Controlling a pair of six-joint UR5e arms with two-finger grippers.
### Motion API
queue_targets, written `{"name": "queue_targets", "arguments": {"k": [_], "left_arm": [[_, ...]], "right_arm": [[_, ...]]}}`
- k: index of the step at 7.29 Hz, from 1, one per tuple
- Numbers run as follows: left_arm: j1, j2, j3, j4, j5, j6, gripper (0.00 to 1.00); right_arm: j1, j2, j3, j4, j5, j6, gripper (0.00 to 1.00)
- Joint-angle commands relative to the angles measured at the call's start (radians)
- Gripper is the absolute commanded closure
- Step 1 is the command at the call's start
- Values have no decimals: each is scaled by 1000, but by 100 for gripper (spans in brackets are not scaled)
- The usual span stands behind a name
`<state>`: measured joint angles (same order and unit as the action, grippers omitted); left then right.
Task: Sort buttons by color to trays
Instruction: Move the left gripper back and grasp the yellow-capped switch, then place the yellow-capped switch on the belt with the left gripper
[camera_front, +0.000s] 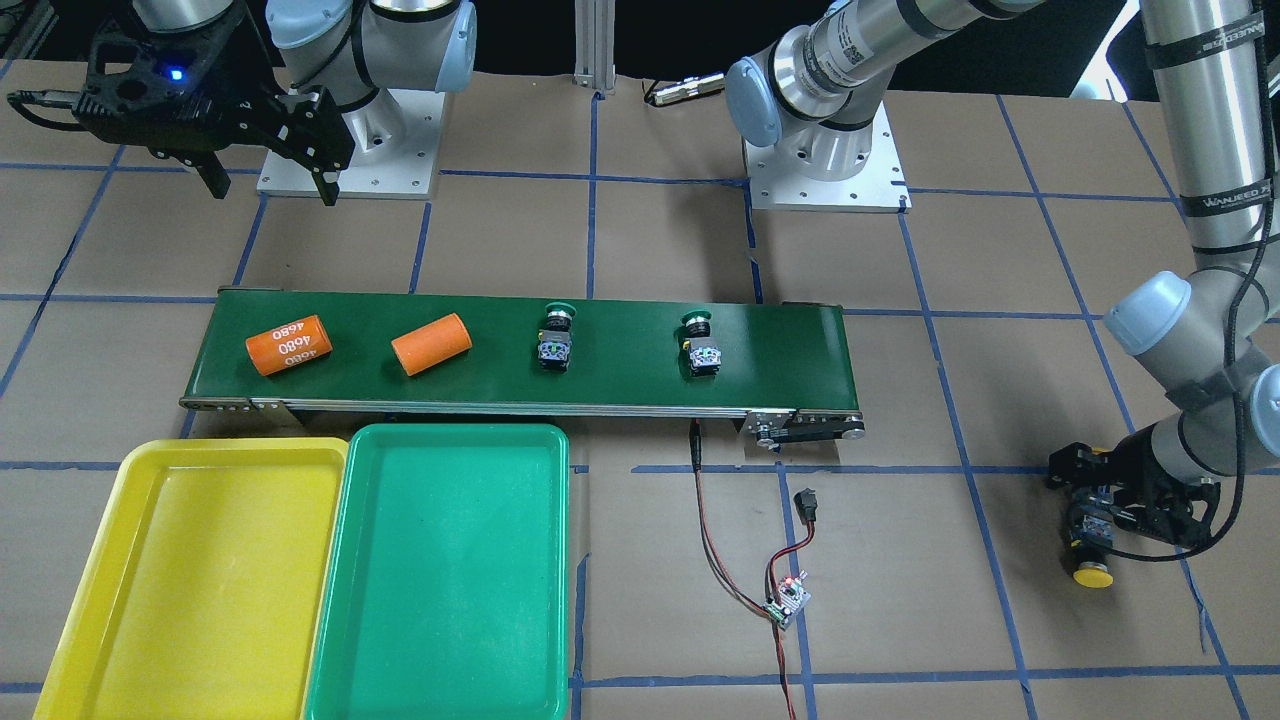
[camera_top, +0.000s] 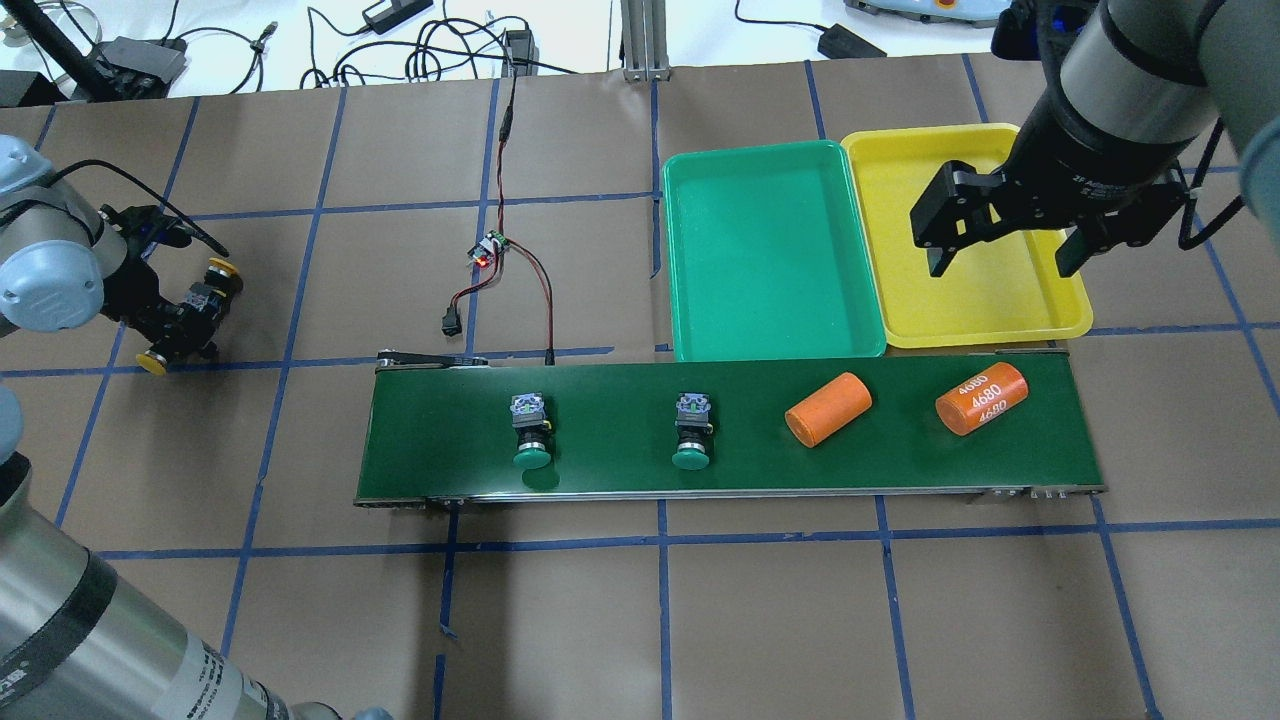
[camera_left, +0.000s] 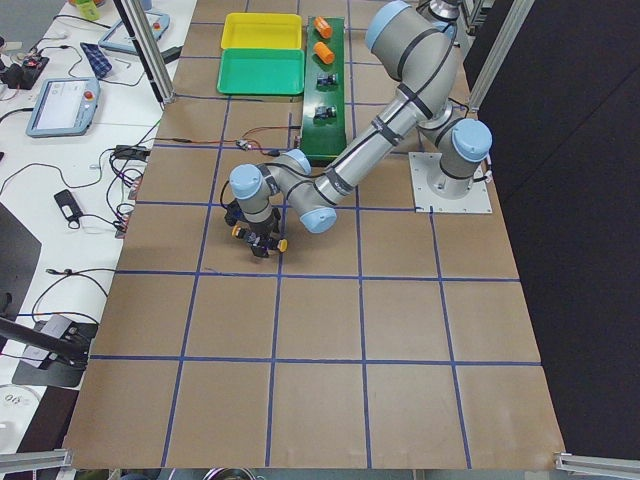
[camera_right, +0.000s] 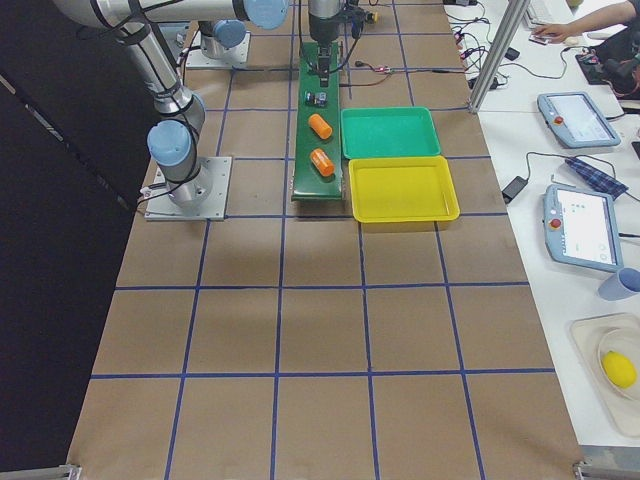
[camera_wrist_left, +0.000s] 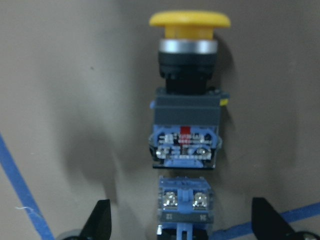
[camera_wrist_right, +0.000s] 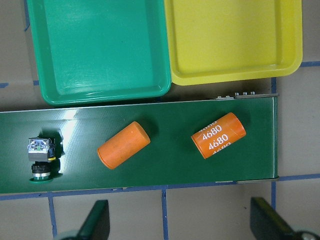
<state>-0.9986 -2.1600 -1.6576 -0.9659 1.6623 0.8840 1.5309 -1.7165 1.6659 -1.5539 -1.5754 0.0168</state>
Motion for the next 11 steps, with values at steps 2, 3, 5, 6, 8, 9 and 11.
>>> {"name": "queue_targets", "arguments": {"k": [2, 3, 5, 6, 8, 9, 11], "left_arm": [[-20, 70, -7, -68, 1, -22, 94], [-34, 131, -22, -162, -37, -48, 100], [-140, 289, -92, -279, -88, -208, 100], [-222, 363, -155, -284, -110, -332, 100], [-340, 480, -278, -281, -173, -621, 100], [-442, 509, -299, -283, -190, -746, 100], [-586, 500, -352, -255, -185, -844, 100]], "right_arm": [[0, 0, 0, 2, 0, 0, 0], [0, 0, 0, 0, 0, 0, 0], [0, 0, 0, 0, 0, 0, 0], [0, 0, 0, 2, 0, 0, 0], [0, 0, 0, 0, 0, 0, 0], [0, 0, 0, 2, 0, 0, 0], [0, 0, 0, 2, 0, 0, 0]]}}
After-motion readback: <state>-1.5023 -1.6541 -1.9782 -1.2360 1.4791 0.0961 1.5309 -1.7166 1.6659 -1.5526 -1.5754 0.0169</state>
